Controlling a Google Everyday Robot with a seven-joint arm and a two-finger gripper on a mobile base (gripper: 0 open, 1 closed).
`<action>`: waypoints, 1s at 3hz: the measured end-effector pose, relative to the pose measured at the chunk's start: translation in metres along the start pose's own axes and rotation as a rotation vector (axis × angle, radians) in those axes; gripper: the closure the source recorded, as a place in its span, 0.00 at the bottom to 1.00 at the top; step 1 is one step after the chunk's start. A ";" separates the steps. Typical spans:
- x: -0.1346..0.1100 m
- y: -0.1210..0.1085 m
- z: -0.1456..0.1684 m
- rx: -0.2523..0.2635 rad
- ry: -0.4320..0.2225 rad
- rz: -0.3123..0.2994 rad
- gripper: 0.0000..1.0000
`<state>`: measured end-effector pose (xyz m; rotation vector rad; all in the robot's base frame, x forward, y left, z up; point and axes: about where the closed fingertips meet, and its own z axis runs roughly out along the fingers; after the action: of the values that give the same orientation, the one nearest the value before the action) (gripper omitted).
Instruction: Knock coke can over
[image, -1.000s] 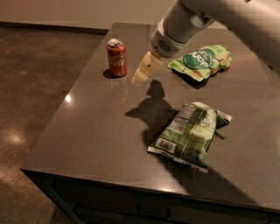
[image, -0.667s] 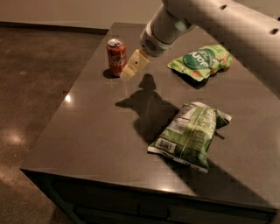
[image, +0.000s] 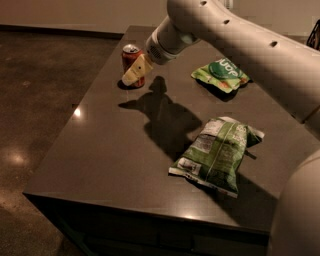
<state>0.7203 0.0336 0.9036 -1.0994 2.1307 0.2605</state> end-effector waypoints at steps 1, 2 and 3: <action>-0.017 0.004 0.014 -0.004 -0.043 0.018 0.00; -0.033 0.009 0.027 -0.014 -0.070 0.024 0.00; -0.041 0.011 0.034 -0.027 -0.078 0.029 0.15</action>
Offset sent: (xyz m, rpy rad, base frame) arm 0.0290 0.0567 0.0070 0.1058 -0.0365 0.0047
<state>0.7442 0.0824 0.9050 -1.0575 2.0809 0.3407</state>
